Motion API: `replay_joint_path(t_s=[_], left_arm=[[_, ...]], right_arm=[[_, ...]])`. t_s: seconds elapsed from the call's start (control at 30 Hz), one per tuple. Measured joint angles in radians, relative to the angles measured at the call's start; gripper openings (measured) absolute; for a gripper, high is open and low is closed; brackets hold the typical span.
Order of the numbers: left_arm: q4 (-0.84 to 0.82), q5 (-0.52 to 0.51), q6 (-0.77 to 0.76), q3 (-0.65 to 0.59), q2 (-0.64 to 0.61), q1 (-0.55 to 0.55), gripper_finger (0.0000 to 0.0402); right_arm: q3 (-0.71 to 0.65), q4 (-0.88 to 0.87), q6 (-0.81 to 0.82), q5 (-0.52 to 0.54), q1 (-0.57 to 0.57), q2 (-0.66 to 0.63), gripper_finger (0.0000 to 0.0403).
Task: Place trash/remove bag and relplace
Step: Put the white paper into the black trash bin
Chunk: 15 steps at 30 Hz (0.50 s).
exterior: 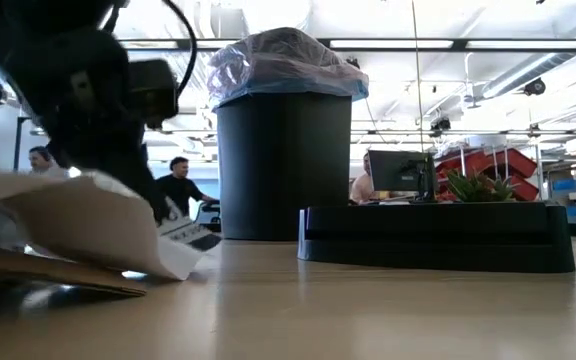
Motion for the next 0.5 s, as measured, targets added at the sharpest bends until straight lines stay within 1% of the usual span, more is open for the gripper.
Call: replay_joint_path(t_s=[0.1,0.23,0.33,0.5], left_arm=[[-0.106,0.0,0.063,0.062,-0.034,0.0,0.002],[-0.276,-0.011,0.168,0.165,-0.094,0.0,0.0003],[-0.406,-0.027,0.239,0.247,-0.145,0.0,0.0004],[-0.613,-0.07,0.298,0.391,-0.222,0.0,0.0001]], right_arm=[[0.0,0.0,-0.005,0.0,0.0,0.0,0.0175],[-0.003,0.002,-0.028,0.0,0.002,0.001,0.0179],[-0.007,0.001,-0.058,0.001,0.002,0.014,0.0178],[-0.008,0.002,-0.083,0.0,0.002,0.043,0.0182]])
